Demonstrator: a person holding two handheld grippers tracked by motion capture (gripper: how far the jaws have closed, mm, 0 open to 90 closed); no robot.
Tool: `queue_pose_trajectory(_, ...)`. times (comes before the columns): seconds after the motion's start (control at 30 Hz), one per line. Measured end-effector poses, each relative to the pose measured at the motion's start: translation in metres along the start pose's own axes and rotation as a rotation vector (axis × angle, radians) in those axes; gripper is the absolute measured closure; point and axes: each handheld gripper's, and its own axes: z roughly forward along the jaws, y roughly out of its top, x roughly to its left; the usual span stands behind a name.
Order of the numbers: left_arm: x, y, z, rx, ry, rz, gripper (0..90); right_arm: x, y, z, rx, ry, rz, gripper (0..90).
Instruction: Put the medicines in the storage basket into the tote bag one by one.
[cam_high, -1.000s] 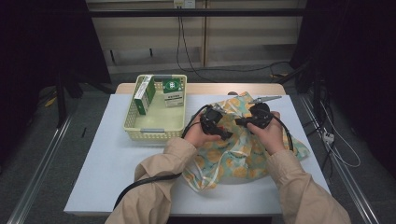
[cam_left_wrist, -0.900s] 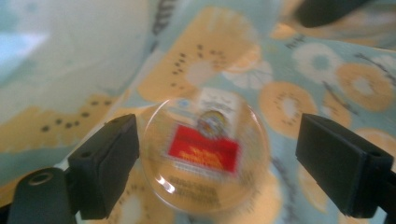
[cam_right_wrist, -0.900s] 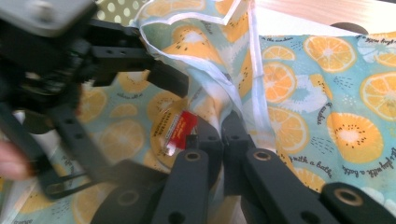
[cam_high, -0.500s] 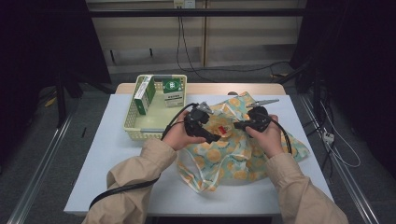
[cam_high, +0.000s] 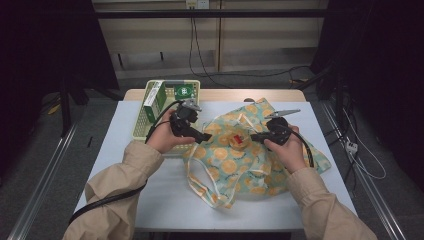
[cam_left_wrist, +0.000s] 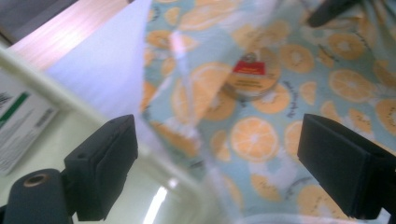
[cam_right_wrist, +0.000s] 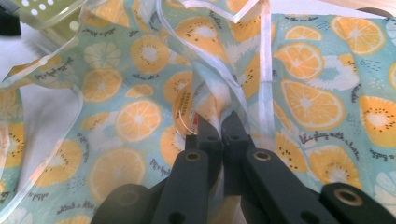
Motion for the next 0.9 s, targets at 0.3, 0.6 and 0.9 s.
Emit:
queue_pose_trajectory(0.3,0.045,-0.003,-0.009,-0.012,0.091,-0.081,12.0,0.001,0.001,-0.002,-0.008,0.009,-0.007,89.3)
queue_pose_trajectory(0.6,0.077,-0.007,0.002,-0.009,0.146,-0.16,12.4,0.0,0.001,0.0,-0.003,0.014,-0.005,89.3)
queue_pose_trajectory(0.9,0.099,-0.016,0.011,-0.06,0.155,-0.267,11.5,-0.001,0.0,-0.002,-0.003,0.016,0.002,89.3)
